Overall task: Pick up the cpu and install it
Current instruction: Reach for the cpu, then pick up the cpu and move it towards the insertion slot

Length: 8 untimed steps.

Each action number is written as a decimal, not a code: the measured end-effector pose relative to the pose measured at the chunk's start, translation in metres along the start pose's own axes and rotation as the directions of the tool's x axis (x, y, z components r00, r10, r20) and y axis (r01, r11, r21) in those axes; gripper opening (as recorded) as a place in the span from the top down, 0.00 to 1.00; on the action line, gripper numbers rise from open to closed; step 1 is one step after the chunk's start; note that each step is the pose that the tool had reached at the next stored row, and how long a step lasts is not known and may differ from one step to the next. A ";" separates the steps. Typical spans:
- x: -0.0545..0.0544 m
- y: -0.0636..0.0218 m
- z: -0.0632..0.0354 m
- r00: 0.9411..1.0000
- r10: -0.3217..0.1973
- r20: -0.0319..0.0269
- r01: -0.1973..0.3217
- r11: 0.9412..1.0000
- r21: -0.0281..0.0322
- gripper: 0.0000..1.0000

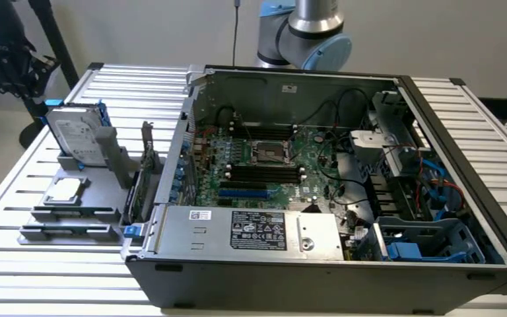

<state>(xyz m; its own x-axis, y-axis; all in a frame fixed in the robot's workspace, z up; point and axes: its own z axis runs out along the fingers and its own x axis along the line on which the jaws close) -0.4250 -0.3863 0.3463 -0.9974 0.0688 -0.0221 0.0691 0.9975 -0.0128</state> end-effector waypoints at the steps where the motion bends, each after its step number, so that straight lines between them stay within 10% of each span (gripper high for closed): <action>1: 0.000 0.0000 0.0000 1.000 0.000 0.000 0.000 1.000 0.000 0.89; 8: 0.000 0.0000 -0.0001 1.000 -0.002 0.000 0.002 1.000 0.002 0.89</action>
<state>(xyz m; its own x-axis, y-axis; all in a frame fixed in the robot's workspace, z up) -0.4250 -0.3863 0.3463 -0.9975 0.0667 -0.0222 0.0670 0.9976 -0.0149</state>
